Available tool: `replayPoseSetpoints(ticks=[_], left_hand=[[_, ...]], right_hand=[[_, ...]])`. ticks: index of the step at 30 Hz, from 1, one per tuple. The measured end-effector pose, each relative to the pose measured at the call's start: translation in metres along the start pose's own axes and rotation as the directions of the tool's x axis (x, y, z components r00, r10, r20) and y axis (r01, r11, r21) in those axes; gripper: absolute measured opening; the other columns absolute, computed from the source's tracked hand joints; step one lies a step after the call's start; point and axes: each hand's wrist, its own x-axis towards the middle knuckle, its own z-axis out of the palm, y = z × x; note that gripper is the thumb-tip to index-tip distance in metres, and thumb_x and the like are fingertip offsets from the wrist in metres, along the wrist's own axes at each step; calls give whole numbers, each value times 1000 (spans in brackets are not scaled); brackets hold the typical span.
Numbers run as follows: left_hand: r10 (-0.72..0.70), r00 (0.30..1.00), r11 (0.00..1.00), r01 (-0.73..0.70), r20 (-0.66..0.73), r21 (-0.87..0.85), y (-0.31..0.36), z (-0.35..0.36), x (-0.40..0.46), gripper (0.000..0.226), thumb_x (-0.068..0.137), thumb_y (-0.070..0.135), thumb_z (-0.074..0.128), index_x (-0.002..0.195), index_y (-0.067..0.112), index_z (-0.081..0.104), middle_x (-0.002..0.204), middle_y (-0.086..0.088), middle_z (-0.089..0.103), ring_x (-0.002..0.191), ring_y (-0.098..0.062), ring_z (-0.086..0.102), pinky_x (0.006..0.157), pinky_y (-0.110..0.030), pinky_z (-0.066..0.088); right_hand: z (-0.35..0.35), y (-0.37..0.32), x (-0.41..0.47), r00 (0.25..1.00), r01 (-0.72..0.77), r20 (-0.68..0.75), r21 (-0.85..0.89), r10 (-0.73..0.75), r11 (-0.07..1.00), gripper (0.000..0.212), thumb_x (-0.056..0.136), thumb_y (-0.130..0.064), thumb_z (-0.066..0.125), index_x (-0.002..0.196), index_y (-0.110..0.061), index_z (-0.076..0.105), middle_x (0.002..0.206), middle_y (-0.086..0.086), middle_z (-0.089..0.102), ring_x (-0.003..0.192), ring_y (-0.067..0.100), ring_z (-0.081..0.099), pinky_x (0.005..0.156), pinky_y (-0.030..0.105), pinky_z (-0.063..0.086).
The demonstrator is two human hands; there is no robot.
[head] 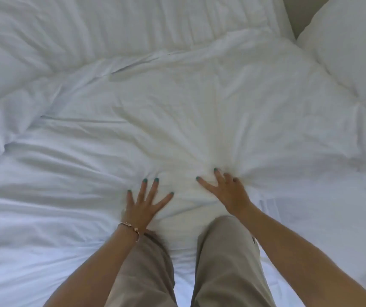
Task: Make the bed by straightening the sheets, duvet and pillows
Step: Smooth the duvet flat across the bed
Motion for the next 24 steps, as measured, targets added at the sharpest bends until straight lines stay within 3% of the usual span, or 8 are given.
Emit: replayPoseSetpoints(ticks=[2,4,7,10,12,17,20,24], left_hand=[[81,985,996,-84,-153,-14,-14,4,-11,121,72,-19,51,142,47,-22,160,-13,-10,144,-45,10,98,-64,39],[155,987,987,-156,-50,-30,-22,-6,-33,125,73,-25,45,134,53,-32,149,-1,-39,143,-40,-17,109,-59,24],[185,980,982,-186,74,8,-25,-19,-49,117,79,-23,40,137,52,-30,139,5,-51,139,-35,-30,112,-61,12],[173,853,985,-161,492,-66,-19,-17,-41,92,91,3,53,149,45,-5,150,5,-41,141,-28,-30,110,-69,6],[182,772,982,-116,608,-147,-22,-26,-27,75,92,19,53,150,44,12,154,5,-34,143,-26,-27,111,-67,5],[92,910,838,149,405,-525,-55,-99,6,44,97,34,44,141,33,42,151,5,35,137,-17,36,113,-31,29],[-46,939,878,201,342,-434,-80,-150,47,43,96,32,44,138,26,45,144,1,43,130,-20,43,108,-32,36],[-143,952,885,246,271,-396,-81,-225,105,39,95,29,45,133,24,50,140,-1,48,128,-24,45,103,-30,39]], right_hand=[[-4,19,-1,964,62,-261,48,-48,997,107,47,9,73,141,-32,45,87,11,65,63,31,57,51,35,50],[-14,25,-17,899,65,-438,134,0,989,91,52,11,56,134,-26,58,82,9,64,64,31,56,54,36,49],[-29,6,-39,978,-34,-201,145,63,989,98,53,7,68,141,-32,49,121,11,62,94,31,61,70,36,46],[-37,-4,-22,913,-149,402,182,65,972,105,80,-21,70,154,-40,-2,163,-1,5,147,25,20,104,40,36],[-58,5,9,789,-293,614,347,21,891,84,91,-25,58,154,-39,4,163,-3,-2,149,22,10,113,38,28],[-143,51,57,885,-462,414,726,213,509,43,95,-26,49,138,-31,48,140,1,52,122,21,52,101,33,43],[-177,89,76,912,-406,306,772,273,489,39,93,-27,49,131,-32,54,128,0,58,110,19,56,94,32,47],[-189,145,91,904,-425,382,843,190,328,38,92,-25,60,129,-23,58,117,3,60,99,18,59,70,21,44]])
